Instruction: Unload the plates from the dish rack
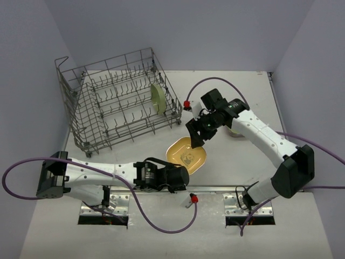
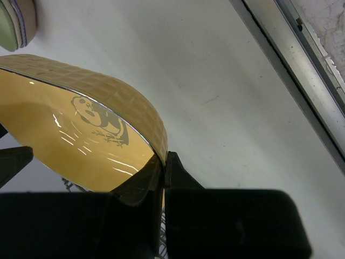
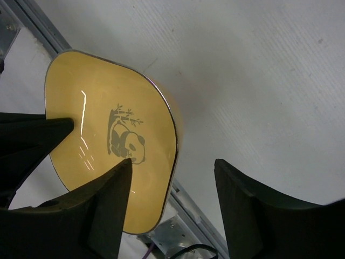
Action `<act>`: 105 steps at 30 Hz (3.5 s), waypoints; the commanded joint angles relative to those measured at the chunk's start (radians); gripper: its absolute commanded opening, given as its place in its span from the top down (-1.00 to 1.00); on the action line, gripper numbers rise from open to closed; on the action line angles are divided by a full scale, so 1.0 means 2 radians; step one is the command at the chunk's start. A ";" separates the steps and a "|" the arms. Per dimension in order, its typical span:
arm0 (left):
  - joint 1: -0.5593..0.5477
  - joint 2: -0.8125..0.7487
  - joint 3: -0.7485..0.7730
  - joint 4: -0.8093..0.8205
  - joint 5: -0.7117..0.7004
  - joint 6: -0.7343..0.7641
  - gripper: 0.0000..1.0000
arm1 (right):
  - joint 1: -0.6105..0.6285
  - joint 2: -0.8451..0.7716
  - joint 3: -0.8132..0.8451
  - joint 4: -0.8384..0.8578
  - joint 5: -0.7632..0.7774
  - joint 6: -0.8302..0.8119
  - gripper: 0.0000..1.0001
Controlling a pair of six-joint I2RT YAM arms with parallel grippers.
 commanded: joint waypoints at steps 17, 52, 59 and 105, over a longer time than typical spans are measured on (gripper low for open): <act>0.001 -0.007 -0.004 0.040 -0.071 -0.043 -0.95 | -0.004 0.012 -0.018 0.023 0.073 0.016 1.00; 0.559 0.006 0.267 0.045 0.314 -0.605 -1.00 | -0.433 0.193 0.106 0.116 0.012 -0.095 1.00; 0.566 -0.005 0.246 0.052 0.317 -0.605 -1.00 | -0.433 0.224 0.133 0.119 0.025 -0.100 0.80; 0.590 0.246 0.219 0.312 0.379 -0.731 0.20 | -0.353 -0.072 0.014 0.070 -0.027 -0.036 -0.97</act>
